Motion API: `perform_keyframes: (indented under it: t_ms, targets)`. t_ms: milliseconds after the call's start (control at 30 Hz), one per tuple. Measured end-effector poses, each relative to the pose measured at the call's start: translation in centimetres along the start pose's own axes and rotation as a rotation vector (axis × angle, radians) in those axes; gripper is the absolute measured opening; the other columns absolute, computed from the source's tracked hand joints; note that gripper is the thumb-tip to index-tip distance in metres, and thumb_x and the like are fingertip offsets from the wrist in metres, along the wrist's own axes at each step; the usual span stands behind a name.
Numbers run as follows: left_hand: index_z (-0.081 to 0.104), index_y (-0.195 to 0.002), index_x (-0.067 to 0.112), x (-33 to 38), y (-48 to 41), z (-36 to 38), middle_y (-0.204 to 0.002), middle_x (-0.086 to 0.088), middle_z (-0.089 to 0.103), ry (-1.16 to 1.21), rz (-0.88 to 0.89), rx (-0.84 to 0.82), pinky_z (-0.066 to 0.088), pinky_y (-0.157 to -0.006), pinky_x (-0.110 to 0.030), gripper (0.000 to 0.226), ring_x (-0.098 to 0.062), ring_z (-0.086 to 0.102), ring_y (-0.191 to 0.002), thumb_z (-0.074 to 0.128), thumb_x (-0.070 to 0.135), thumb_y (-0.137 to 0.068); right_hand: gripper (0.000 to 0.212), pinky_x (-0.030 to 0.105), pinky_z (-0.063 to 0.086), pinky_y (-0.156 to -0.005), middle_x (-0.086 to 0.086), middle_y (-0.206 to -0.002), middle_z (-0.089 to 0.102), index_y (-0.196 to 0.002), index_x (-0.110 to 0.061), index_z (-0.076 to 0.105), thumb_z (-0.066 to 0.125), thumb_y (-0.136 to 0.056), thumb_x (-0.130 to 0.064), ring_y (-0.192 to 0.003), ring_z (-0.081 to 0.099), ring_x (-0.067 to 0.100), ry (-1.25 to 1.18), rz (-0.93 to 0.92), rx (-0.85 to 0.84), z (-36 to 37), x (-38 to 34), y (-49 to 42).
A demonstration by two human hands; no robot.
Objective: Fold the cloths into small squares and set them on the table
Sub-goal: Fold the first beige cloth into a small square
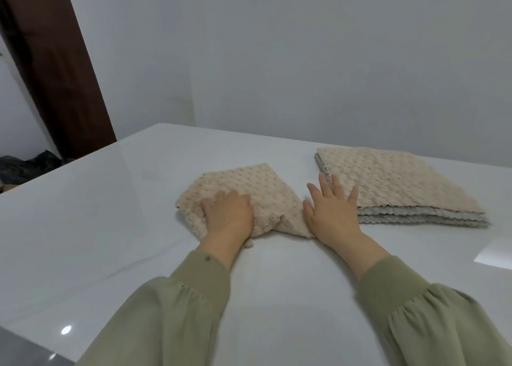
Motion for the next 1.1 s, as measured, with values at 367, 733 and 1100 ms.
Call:
perform_keyframes:
  t_ms: [367, 733, 1100]
  targets:
    - [0.018, -0.148, 0.036, 3.6, 1.3, 1.3, -0.159, 0.006, 0.010, -0.002, 0.306, -0.123, 0.009, -0.116, -0.052, 0.064, -0.019, 0.007, -0.146, 0.025, 0.065, -0.091, 0.053, 0.059, -0.002, -0.112, 0.004, -0.159, 0.008, -0.149, -0.014, 0.020, 0.017, -0.099, -0.032, -0.146, 0.002, 0.023, -0.073, 0.213, -0.028, 0.8, 6.4, -2.4]
    - [0.066, -0.113, 0.018, 1.9, 2.8, -2.5, -0.110, 0.003, 0.066, 0.350, 0.402, 0.192, 0.041, -0.096, -0.031, 0.026, -0.015, 0.053, -0.106, 0.052, 0.024, -0.092, 0.051, 0.056, 0.004, -0.113, -0.006, -0.157, 0.016, -0.147, -0.023, 0.024, 0.025, -0.099, -0.039, -0.144, 0.013, 0.014, -0.184, -0.152, -0.200, 1.1, -2.9, 2.0]
    - [0.055, -0.093, 0.032, -2.7, 5.1, -2.2, -0.104, 0.014, 0.048, 0.419, 0.451, 0.060, 0.036, -0.088, -0.016, 0.029, -0.004, 0.042, -0.103, 0.075, 0.033, -0.072, 0.036, 0.043, 0.023, -0.111, 0.002, -0.128, 0.056, -0.127, -0.015, 0.051, 0.035, -0.099, -0.030, -0.126, 0.043, 0.021, -0.460, -0.179, 0.058, -1.8, -2.8, 3.6]
Point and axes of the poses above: each hand's wrist, its own y-axis away from the middle knuckle, its own z-axis out of the palm, x = y × z, the point moved 7 cm from there along -y, towards the middle knuckle
